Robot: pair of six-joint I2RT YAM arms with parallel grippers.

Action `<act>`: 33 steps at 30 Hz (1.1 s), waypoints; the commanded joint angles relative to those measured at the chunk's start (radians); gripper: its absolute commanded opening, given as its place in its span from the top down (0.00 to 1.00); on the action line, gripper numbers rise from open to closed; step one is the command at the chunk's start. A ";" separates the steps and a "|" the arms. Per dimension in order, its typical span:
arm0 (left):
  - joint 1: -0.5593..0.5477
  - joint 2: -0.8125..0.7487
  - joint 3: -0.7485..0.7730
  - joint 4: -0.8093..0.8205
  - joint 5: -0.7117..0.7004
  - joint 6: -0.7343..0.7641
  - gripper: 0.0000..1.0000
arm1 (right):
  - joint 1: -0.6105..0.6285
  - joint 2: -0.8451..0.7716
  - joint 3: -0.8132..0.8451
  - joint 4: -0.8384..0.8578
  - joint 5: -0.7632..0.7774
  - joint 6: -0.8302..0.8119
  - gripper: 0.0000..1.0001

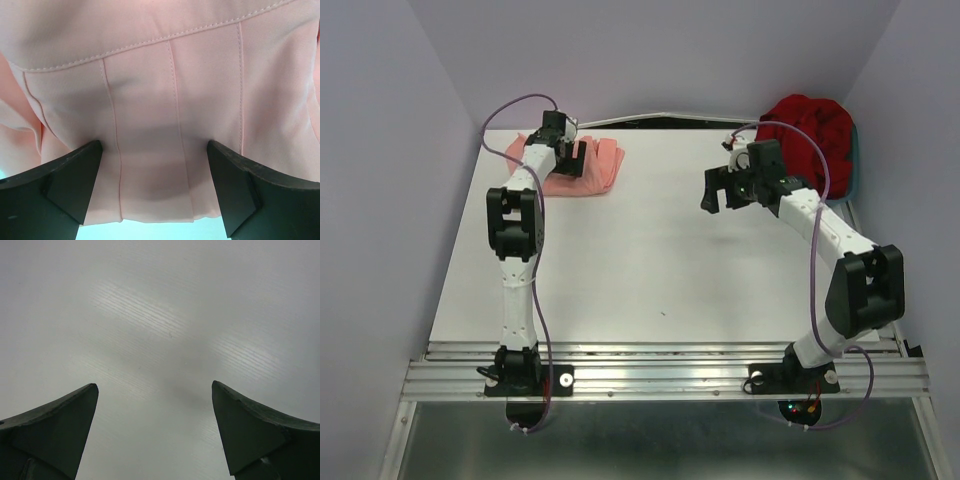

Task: Fold and stack the skirts
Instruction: Neatly place the folded skirt to the corner

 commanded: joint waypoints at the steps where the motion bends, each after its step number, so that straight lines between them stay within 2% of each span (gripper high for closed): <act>1: 0.004 -0.136 0.133 0.015 -0.054 0.067 0.01 | -0.016 -0.004 0.090 0.016 -0.002 -0.003 0.00; 4: 0.004 -0.264 0.158 0.092 -0.063 0.093 0.01 | -0.026 -0.009 0.133 0.017 0.004 -0.004 0.00; 9: 0.002 -0.467 0.152 0.150 0.081 0.108 0.01 | -0.085 -0.014 0.207 0.014 0.004 -0.003 0.00; 10: 0.002 -0.493 0.140 0.159 0.090 0.081 0.02 | -0.096 -0.014 0.218 0.016 0.006 -0.003 0.00; 14: -0.001 -0.623 0.029 0.114 0.280 0.102 0.01 | -0.180 0.011 0.309 -0.012 0.021 -0.014 0.00; 16: -0.016 -0.660 -0.018 0.086 0.295 0.108 0.01 | -0.231 0.031 0.351 -0.044 0.018 -0.015 0.00; 19: -0.047 -0.740 -0.141 0.041 0.325 0.121 0.01 | -0.334 0.078 0.443 -0.085 -0.032 -0.018 0.00; 21: -0.062 -0.824 -0.297 0.070 0.318 0.102 0.01 | -0.381 0.101 0.501 -0.130 -0.052 -0.041 0.00; 24: -0.068 -0.931 -0.503 0.124 0.325 0.098 0.01 | -0.409 0.118 0.505 -0.178 -0.072 -0.064 0.00; 29: -0.068 -1.070 -0.820 0.184 0.314 0.101 0.01 | -0.409 0.065 0.338 -0.188 -0.132 -0.084 0.00; 33: -0.068 -1.186 -1.014 0.219 0.285 0.111 0.01 | -0.409 0.000 0.187 -0.185 -0.193 -0.075 0.00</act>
